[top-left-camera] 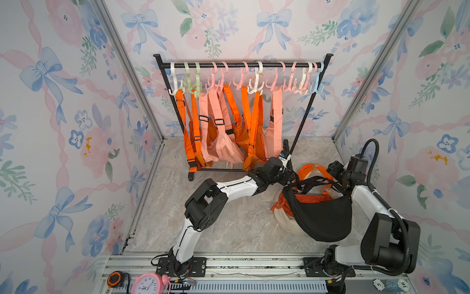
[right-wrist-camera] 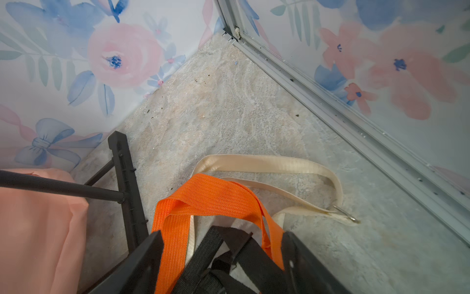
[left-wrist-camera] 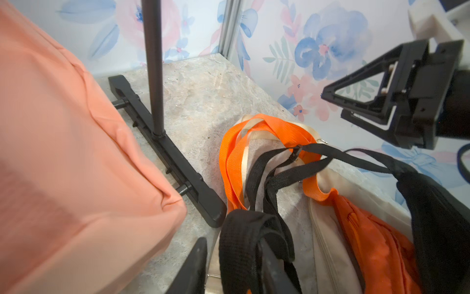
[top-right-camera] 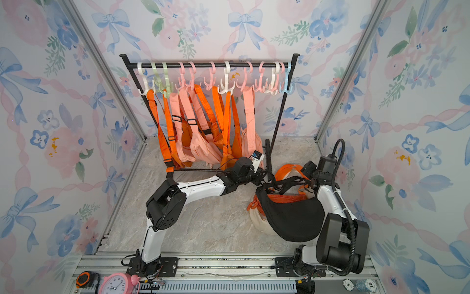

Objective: Take the bag off the hook
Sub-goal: Place the bag inside the bag.

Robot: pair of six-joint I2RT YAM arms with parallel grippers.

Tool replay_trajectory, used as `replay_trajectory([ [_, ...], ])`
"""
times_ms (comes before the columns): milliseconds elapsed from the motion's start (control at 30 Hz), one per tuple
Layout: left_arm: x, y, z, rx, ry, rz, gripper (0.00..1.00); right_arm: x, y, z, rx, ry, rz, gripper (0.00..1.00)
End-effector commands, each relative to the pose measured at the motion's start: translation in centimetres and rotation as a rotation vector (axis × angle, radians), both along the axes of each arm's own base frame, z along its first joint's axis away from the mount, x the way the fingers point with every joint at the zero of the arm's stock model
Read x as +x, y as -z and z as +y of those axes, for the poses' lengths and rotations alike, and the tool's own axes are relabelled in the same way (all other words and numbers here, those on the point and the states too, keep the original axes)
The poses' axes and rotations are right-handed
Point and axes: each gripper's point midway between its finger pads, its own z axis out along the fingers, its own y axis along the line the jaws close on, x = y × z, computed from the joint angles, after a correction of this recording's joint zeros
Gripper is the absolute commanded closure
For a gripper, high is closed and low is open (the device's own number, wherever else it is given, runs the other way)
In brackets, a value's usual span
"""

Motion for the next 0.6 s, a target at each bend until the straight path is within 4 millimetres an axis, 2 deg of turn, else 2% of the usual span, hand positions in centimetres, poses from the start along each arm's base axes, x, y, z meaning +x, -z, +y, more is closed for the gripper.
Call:
replay_trajectory([
  [0, -0.4, 0.4, -0.7, -0.004, 0.03, 0.037, 0.52, 0.0, -1.7, -0.1, -0.012, -0.001, -0.054, 0.2],
  [133, -0.7, -0.5, -0.4, -0.013, 0.025, 0.03, 0.45, -0.4, -2.8, 0.2, -0.013, -0.008, -0.081, 0.14],
  [233, -1.1, -2.1, -0.1, -0.029, 0.02, 0.009, 0.25, -0.8, -4.2, 0.6, -0.012, -0.018, -0.115, 0.08],
  [267, -1.2, -2.6, 0.0, -0.032, 0.017, 0.001, 0.22, -1.0, -4.7, 0.8, -0.013, -0.023, -0.129, 0.07],
  [567, -3.9, -9.3, 2.3, -0.078, -0.023, -0.108, 0.21, -3.2, -10.9, 2.9, -0.039, -0.079, -0.264, 0.0],
])
